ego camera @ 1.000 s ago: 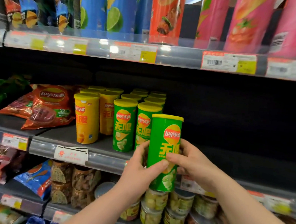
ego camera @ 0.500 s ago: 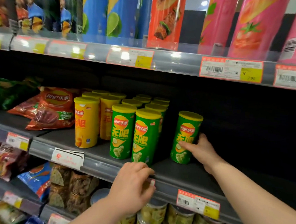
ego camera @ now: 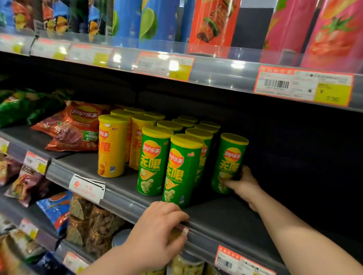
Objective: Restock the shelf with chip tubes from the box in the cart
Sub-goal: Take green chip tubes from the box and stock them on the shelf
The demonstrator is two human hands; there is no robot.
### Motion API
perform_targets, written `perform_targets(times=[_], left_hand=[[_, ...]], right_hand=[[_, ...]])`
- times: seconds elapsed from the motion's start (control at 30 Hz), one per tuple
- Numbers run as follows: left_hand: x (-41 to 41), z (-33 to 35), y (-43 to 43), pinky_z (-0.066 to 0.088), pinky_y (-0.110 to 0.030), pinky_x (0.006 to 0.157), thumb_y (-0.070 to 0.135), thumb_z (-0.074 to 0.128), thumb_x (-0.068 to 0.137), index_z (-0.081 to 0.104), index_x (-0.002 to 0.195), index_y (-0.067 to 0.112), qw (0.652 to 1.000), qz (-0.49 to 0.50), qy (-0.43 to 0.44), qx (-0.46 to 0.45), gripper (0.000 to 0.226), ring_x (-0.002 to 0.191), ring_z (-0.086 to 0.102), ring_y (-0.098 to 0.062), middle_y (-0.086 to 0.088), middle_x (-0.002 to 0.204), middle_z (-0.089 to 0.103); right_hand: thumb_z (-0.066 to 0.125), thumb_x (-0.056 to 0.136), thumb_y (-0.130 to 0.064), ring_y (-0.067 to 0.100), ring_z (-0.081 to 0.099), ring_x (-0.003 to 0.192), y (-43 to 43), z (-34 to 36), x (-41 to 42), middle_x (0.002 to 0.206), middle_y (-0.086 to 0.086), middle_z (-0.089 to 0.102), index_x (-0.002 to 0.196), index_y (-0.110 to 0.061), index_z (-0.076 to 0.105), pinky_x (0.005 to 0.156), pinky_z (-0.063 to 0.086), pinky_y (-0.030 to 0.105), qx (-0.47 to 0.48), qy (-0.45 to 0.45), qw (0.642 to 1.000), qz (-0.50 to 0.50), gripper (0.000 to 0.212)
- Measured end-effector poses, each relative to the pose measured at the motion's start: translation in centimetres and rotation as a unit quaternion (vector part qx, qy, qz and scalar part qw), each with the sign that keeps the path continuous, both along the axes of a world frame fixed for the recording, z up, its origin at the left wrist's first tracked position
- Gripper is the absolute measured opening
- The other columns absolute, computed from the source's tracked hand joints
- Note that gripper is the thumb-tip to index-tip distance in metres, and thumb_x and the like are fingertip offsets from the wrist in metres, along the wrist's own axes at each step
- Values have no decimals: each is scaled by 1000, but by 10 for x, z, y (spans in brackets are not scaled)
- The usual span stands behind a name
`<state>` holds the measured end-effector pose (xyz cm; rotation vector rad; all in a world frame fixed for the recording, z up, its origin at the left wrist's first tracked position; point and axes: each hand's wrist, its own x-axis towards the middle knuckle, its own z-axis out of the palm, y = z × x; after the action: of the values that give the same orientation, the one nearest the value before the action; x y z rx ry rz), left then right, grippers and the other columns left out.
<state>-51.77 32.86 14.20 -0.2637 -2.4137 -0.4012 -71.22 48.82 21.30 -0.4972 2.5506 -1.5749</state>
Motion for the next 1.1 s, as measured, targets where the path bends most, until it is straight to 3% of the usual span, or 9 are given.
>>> perform_targets(times=[0.3,0.43,0.67,0.87,1.0,1.1], left_hand=[[1,-3,1,34,-18,86,34,61,75,64,103,24,1000,11,-1,-8,30,89,53,-9,9,97,61],[2,-4,0,32,-19,87,35,61,75,64,107,21,999,18,-1,-35,35,92,52,-11,6,101,61],[9,-2,2,45,-39,94,44,53,75,60,111,21,994,49,-15,-97,44,93,59,-17,5,103,61],[23,2,5,52,-43,91,47,49,70,62,121,15,987,84,-62,-122,62,109,61,-30,-3,115,64],[44,0,1,55,-41,86,51,43,68,68,107,19,977,108,-99,-153,57,109,63,-32,-7,118,65],[64,-11,-5,58,-39,75,51,44,67,68,99,19,976,98,-135,-143,51,97,65,-30,-6,106,66]], right_hand=[[76,80,-21,28,53,120,-6,-5,-14,133,8,55,140,-18,38,98,46,41,-11,-1,1000,-5,71],[74,80,-14,28,54,119,-4,-9,-9,132,9,55,137,-11,45,93,44,31,33,-10,999,-18,64],[72,82,-18,26,56,115,11,-7,19,129,14,58,134,-4,49,91,44,27,150,33,988,-18,59],[54,90,-48,18,52,118,20,0,78,132,-3,54,129,-25,54,94,44,26,367,119,920,70,45],[42,94,-53,20,55,112,22,3,130,124,-1,58,123,-27,56,91,47,34,408,209,884,86,42],[41,93,-56,22,50,118,19,-6,165,130,-2,52,133,-26,46,95,43,37,456,287,837,90,50]])
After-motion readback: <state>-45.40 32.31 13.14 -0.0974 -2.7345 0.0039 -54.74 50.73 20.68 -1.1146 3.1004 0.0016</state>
